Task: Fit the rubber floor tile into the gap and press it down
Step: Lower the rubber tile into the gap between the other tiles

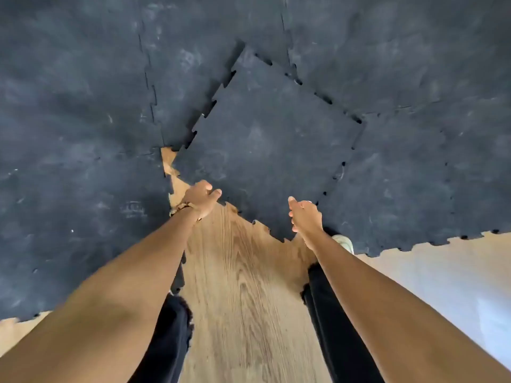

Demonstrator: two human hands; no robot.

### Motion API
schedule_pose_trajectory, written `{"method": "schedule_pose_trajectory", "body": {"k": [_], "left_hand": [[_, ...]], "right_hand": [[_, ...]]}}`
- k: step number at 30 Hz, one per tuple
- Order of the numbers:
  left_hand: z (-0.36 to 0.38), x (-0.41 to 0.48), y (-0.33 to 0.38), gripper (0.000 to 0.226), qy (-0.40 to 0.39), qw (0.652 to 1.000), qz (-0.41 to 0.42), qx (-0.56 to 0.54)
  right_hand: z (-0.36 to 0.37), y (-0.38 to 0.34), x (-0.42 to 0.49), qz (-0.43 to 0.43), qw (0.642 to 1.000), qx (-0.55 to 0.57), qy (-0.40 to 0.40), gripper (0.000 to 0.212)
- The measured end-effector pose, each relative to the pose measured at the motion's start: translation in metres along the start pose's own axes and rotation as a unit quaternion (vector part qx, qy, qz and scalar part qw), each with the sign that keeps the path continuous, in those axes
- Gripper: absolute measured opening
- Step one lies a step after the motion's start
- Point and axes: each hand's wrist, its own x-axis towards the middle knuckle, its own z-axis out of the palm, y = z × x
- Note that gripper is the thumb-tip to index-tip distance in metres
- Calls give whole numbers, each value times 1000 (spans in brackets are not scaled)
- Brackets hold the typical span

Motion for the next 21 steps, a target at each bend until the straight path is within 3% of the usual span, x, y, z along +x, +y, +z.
{"method": "schedule_pose_trajectory", "body": {"k": [2,4,5,8,11,17,19,21], "left_hand": [[10,36,-8,52,29,998,18,57],[11,72,-12,57,75,993,28,92],[14,92,-16,60,97,989,37,109],[18,141,-26,80,139,980,20,141],[24,175,-36,113,141,983,-42,111],[45,195,-41,152,239,970,-44,7],[35,196,-43,150,236,969,-74,-16],[21,194,-47,136,239,967,-83,34]], "right_hand": [[20,12,31,19,999,0,35,49],[37,21,66,64,997,26,46,34],[47,30,84,88,994,39,60,41],[63,53,119,169,979,44,104,100],[83,64,138,196,967,71,147,127],[92,62,151,226,940,132,219,145],[82,61,155,249,939,108,210,147],[72,63,158,262,938,88,207,140]]}}
